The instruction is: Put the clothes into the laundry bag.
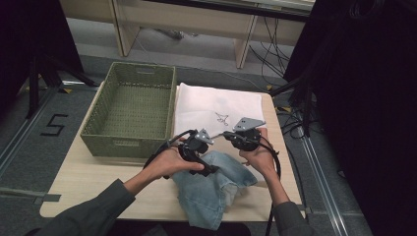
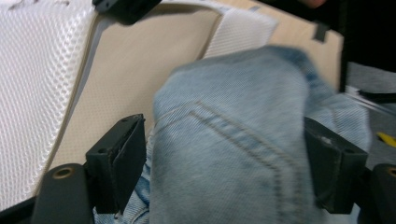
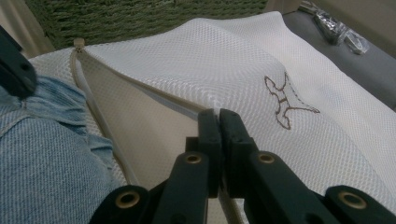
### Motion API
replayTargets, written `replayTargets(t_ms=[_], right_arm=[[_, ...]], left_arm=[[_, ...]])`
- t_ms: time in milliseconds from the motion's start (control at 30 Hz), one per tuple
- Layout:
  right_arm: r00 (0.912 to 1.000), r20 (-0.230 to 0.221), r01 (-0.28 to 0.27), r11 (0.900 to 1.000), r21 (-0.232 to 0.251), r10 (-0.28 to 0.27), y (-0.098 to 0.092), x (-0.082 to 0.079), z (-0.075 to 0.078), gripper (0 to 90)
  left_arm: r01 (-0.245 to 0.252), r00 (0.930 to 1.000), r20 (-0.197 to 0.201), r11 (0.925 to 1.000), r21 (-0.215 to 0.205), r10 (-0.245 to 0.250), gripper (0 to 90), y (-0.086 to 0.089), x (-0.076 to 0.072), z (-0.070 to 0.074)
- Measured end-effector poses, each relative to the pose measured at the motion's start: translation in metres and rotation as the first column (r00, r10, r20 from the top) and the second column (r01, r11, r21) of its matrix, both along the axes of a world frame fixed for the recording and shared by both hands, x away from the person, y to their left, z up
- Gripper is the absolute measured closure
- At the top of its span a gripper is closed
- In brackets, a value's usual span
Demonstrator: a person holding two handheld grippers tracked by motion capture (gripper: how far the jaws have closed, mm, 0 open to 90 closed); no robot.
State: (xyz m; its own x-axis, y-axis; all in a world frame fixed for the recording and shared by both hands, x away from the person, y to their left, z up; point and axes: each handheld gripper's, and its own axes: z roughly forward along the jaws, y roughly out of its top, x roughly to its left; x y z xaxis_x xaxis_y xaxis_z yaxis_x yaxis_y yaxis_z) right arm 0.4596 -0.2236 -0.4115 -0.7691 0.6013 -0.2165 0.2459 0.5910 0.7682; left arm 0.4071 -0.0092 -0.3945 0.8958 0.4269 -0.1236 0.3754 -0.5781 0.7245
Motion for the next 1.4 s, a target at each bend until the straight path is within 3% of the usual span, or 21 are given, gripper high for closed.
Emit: replayTargets(t_ms=[100,200,433,500,633,667,700,733,800,967,1067,1167,1233,1267,1400], right_arm=[[0.9998,-0.008,0.016,1.0,0.012,-0.016,0.0,-0.001,0.0,89.0],[0.9999,-0.008,0.012,1.0,0.008,-0.012,0.001,-0.001,0.001,88.9],[1.0,0.004,0.002,1.0,0.009,-0.002,-0.001,0.001,0.002,88.9],[0.9998,-0.009,0.016,1.0,0.012,-0.015,-0.001,-0.001,0.002,88.9],[0.9998,-0.008,0.017,1.0,0.012,-0.017,-0.001,-0.001,0.005,88.9],[0.9999,0.011,0.0,1.0,0.009,0.0,-0.001,0.001,0.004,88.9],[1.0,-0.002,0.01,1.0,0.012,-0.01,0.0,-0.001,0.005,88.9],[1.0,0.001,0.008,1.0,0.009,-0.008,0.0,-0.001,0.005,88.9],[1.0,-0.002,0.009,1.0,0.008,-0.009,0.001,-0.002,0.006,88.9],[0.9999,0.001,0.011,1.0,0.011,-0.011,0.003,-0.002,0.005,88.9],[1.0,0.004,0.001,1.0,0.002,-0.001,0.004,-0.001,0.007,88.9],[1.0,0.004,0.007,1.0,0.005,-0.007,0.005,-0.002,0.006,88.9],[0.9999,0.013,-0.01,1.0,0.006,0.01,0.005,-0.001,0.006,88.9],[1.0,-0.007,0.002,1.0,0.008,-0.002,0.005,-0.003,0.006,88.9],[1.0,-0.002,0.003,1.0,0.016,-0.003,0.006,-0.005,0.007,88.9]], left_arm=[[0.02,0.9998,0.01,0.9998,0.001,-0.02,20.2,0.005,0.001,0.005],[0.029,0.9994,-0.02,0.9985,-0.046,-0.03,20.1,0.01,0.005,0.009],[-0.002,1.0,0.002,0.9927,-0.12,0.003,20.1,0.023,0.011,0.028],[-0.02,0.9997,0.015,0.992,-0.125,0.022,20.1,0.026,0.014,0.03],[-0.078,0.9928,0.087,0.9957,-0.051,0.082,20.8,0.03,0.023,0.026],[-0.103,0.9907,0.087,0.9943,-0.026,0.105,21.0,0.031,0.031,0.02],[-0.115,0.9895,0.085,0.993,-0.023,0.117,21.7,0.031,0.033,0.018],[-0.156,0.9821,0.106,0.9878,-0.01,0.156,22.3,0.031,0.04,0.009],[-0.18,0.9744,0.141,0.9834,0.024,0.175,25.0,0.029,0.046,-0.001],[-0.205,0.9674,0.163,0.9773,0.055,0.194,30.7,0.019,0.062,-0.024],[-0.201,0.9585,0.221,0.9766,0.078,0.179,41.6,0.013,0.069,-0.034],[-0.181,0.9551,0.249,0.9814,0.062,0.161,58.2,0.012,0.072,-0.037],[-0.16,0.9534,0.267,0.9854,0.057,0.139,74.8,0.013,0.072,-0.036],[-0.151,0.9478,0.293,0.9864,0.065,0.126,79.9,0.013,0.071,-0.034],[-0.131,0.9317,0.352,0.9867,0.096,0.089,84.0,0.015,0.067,-0.025]])
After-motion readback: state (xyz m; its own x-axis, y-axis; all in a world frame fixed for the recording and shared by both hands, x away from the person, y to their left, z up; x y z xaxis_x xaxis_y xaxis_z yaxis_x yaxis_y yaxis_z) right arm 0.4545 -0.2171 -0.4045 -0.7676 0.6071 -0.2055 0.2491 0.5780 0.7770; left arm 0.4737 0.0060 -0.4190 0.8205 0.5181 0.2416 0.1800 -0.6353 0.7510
